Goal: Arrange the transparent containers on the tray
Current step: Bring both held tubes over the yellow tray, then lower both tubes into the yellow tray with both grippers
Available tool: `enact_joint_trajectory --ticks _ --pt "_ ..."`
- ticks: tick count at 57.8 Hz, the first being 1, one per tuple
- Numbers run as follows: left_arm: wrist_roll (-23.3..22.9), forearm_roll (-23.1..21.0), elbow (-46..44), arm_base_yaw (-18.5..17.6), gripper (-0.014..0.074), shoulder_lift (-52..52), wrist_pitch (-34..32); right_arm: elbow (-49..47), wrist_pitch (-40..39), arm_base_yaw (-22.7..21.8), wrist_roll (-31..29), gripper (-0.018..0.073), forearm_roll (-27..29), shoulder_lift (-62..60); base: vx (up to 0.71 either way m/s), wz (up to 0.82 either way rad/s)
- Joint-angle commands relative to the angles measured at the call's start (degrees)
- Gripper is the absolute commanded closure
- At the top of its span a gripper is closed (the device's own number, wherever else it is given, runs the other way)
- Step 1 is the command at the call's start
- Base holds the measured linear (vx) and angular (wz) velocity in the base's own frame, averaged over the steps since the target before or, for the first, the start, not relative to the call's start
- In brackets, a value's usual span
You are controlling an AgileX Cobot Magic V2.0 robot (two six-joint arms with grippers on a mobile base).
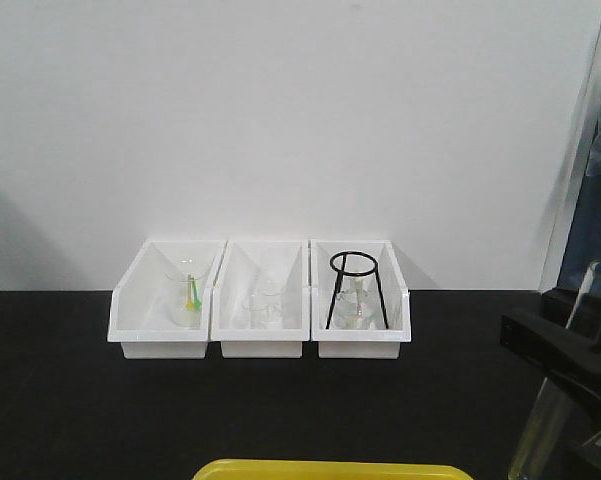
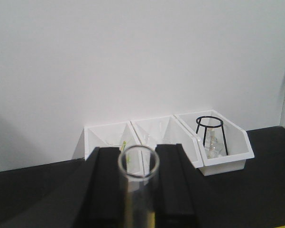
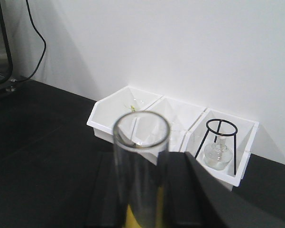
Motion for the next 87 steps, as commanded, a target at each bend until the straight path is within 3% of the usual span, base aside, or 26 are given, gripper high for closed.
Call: enact_joint_trajectory --ticks 1,43,61,70,75,87 --pt "-0.3 0.1 -2.2 -0.2 0.0468 0.1 -4.7 -1.7 -5.0 -0.3 -0.3 0.055 -0.3 -0.3 0.04 -0.01" --pt "-0.4 0.1 -2.2 -0.2 0.0468 0.3 -5.6 -1.7 -5.0 -0.3 -0.3 0.055 -0.3 -0.3 0.0 0.0" --pt "0.0 -0.5 -2.2 -0.5 0.0465 3.2 -6.3 -1.7 -3.0 -0.3 3.0 0.055 3.9 3.2 0.0 0.0" --pt "0.0 -5.6 -2.5 -5.5 0.0464 10.0 -9.0 -1.7 -2.5 -0.3 5.3 0.055 4.5 9.3 0.0 0.0" --pt "0.0 -8.1 -3.9 -10.1 0.0464 15.4 -9.0 -2.2 -1.6 -0.3 8.3 0.055 4.5 12.9 0.0 0.0" --pt "-0.4 -9.4 -10.6 -22.4 0.0464 32.1 -8.0 -3.0 0.4 -0.3 12.6 0.055 4.5 21.1 0.0 0.0"
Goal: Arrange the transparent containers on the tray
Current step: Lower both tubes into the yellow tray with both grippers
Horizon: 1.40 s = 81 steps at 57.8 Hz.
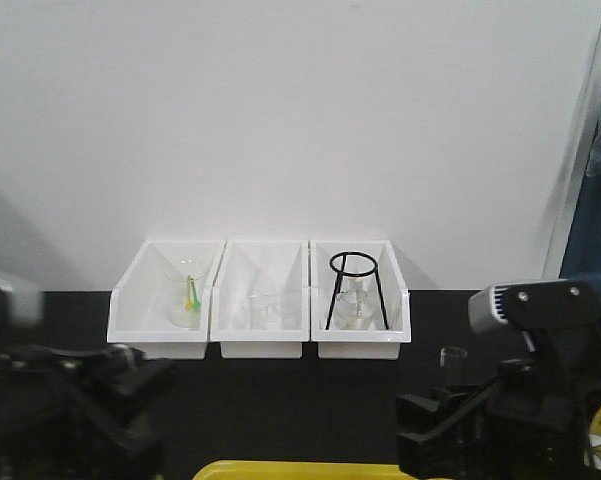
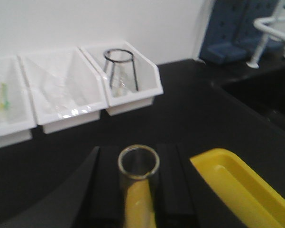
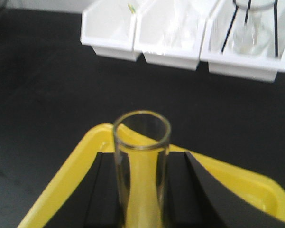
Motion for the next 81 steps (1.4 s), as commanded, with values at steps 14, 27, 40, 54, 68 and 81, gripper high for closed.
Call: enact_joint_trajectory --ticks 14,27,40,54,68,81 --pt "-3.2 -3.7 -8.9 -6.4 0.0461 21.8 1.1 -2.2 -3.1 -2.6 1.1 0.055 0.0 9.9 0.0 0.0" --pt "-3.6 -7.3 -9.1 -6.4 0.0458 29.8 2.1 -2.2 -3.5 -3.9 1.0 0.0547 -0.1 17.5 0.0 0.0" --pt "-3.5 -7.0 -9.1 -6.4 0.0454 35.4 3.2 -2.2 -2.8 -3.9 1.0 0.0547 -0.1 24.4 0.0 0.0" --pt "-3.5 -6.6 -9.1 -6.4 0.044 39.9 3.6 -2.2 -1.6 -3.9 1.1 0.0531 -0.1 29.9 0.0 0.0" --pt "-4.3 -6.6 -9.1 -6.4 0.0356 40.6 4.5 -2.2 0.7 -3.9 1.1 0.0445 -0.1 31.5 0.0 0.0" --pt "-5.0 -6.6 -9.1 -6.4 0.0178 40.4 4.6 -2.2 1.2 -3.9 1.1 0.0244 -0.1 31.5 0.0 0.0"
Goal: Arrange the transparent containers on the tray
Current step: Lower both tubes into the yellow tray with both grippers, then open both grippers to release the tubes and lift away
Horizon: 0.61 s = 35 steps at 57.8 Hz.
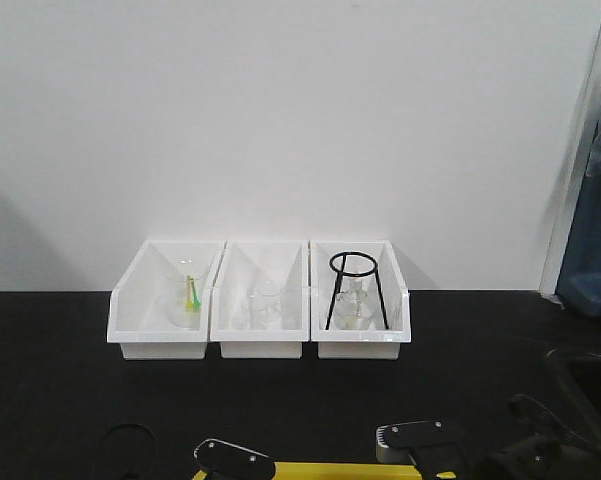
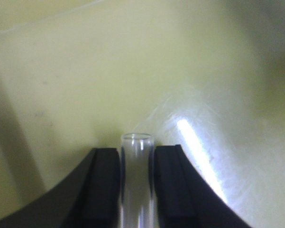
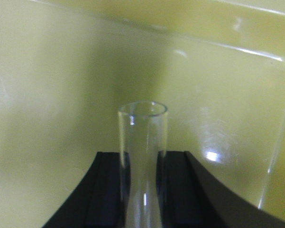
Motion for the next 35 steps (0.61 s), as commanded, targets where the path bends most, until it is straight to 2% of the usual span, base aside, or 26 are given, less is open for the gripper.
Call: enact_joint_trajectory --ticks 1,8,16,25,35 --pt "-0.7 -0.1 -1.6 -0.4 0.0167 -2.6 -2.1 -1.6 -1.5 -0.5 -0.3 0.0228 -0.2 -2.0 0.0 0.0" --pt "-0.6 0.0 -1.6 -0.4 0.0118 -4.0 -2.7 -1.6 -1.2 -0.5 -0.4 0.0102 -0.4 -2.3 0.0 0.0" --pt "-0.6 2.6 -1.6 -0.4 0.0115 -7.7 -5.7 -1.6 -1.1 -0.5 -0.4 0.0012 -0.4 -4.7 0.0 0.0" --pt "-0.6 8.4 -1.6 -0.3 0.0127 -13.8 -8.0 -1.6 -1.7 -0.5 -0.6 0.0023 -1.4 -10.5 0.0 0.0" --pt "-0.6 14.1 -1.6 0.4 0.0173 -23.7 -7.9 -1.6 -3.7 -0.5 -0.6 0.0112 -4.4 -22.3 0.0 0.0"
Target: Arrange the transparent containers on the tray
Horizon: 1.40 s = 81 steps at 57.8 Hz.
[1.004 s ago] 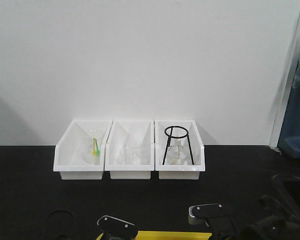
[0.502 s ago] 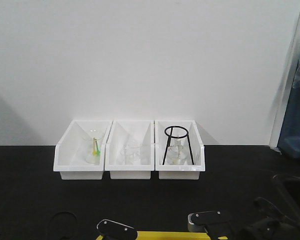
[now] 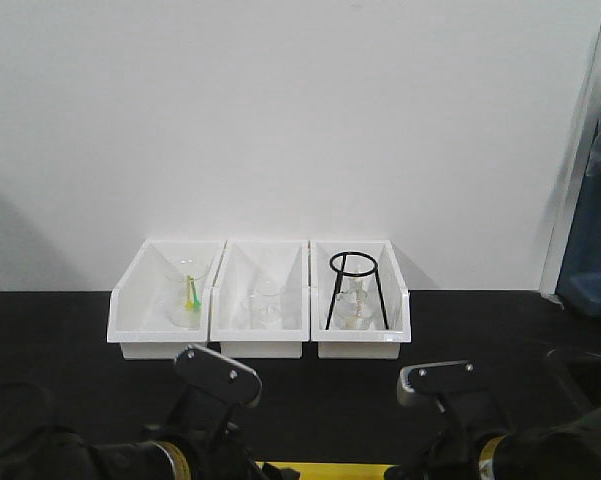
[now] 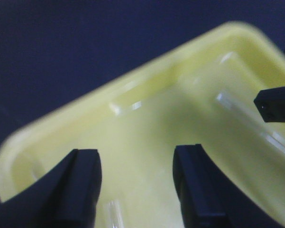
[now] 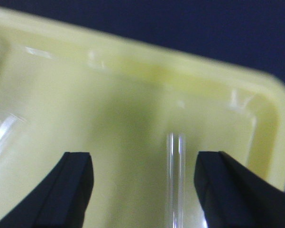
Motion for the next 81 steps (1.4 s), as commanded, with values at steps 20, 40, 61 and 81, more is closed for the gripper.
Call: enact_joint_trajectory --ticks 20,40,61,81 --pt "-0.5 8.9 -1.5 0.8 0.0387 -29.3 1.3 -1.3 -2.8 -0.5 -0.6 0.0433 -8.8 -31.9 0.0 0.0" --pt "-0.5 15.0 -1.5 0.8 0.0605 -41.3 8.7 -1.2 -0.7 -0.5 -0.6 0.0573 -8.7 -36.1 0.0 0.0" --pt "-0.5 15.0 -1.5 0.8 0.0604 -41.9 8.7 -1.2 -0.4 -0.5 -0.6 0.0572 -8.7 -36.1 0.0 0.0" --pt "0.0 16.1 -1.1 0.8 0.0603 -42.5 12.0 -1.2 -0.4 -0.5 -0.6 0.0572 -8.7 -36.1 0.0 0.0"
